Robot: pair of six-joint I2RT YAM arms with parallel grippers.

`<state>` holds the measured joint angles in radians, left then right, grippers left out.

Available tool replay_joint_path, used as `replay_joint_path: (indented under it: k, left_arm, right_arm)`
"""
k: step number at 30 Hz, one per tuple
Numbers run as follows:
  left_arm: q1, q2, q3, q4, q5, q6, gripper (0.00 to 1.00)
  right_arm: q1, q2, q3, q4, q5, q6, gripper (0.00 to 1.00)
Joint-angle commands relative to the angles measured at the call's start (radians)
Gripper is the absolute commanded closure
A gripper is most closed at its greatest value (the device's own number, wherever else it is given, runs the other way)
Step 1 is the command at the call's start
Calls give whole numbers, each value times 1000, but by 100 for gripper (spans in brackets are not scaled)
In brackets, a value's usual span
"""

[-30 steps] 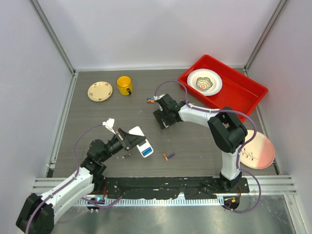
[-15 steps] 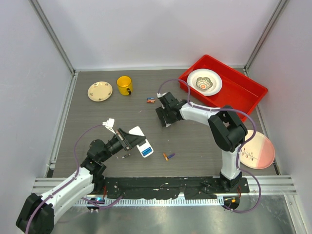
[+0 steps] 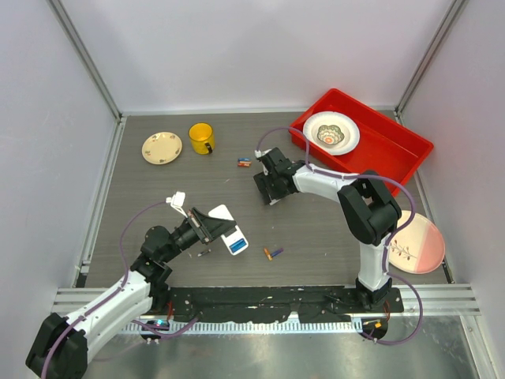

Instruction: Load the batteries into the remote control

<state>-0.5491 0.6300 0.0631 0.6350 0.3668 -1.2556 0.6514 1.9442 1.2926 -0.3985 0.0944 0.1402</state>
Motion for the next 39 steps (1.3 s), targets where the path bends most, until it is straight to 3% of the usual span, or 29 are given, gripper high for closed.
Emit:
replay_joint_path:
  k: [1,11,20,32,35,39]
  left_arm:
    - [5,-1,17,48,6,-1,100]
    - [5,-3,18,48,18,-2,100]
    - [3,14,20,55,15,-1,100]
    - [5,27,20,69,18,-5,100]
    - [3,31,20,71,17,-5,100]
    - [5,37,21,74,17,-5,100]
  right_arm:
    - [-1,2,2,-34,-19,-77,31]
    - [-1,25,13,-57,-51,-90,37]
    - [-1,-5,-27,-39,-71,-48,33]
    - [-1,-10,-55,-40,-75,-22,47]
    - [-1,-11,-55,-36,-65,27,57]
    - [-1,-14,-53,-28,-38,165,61]
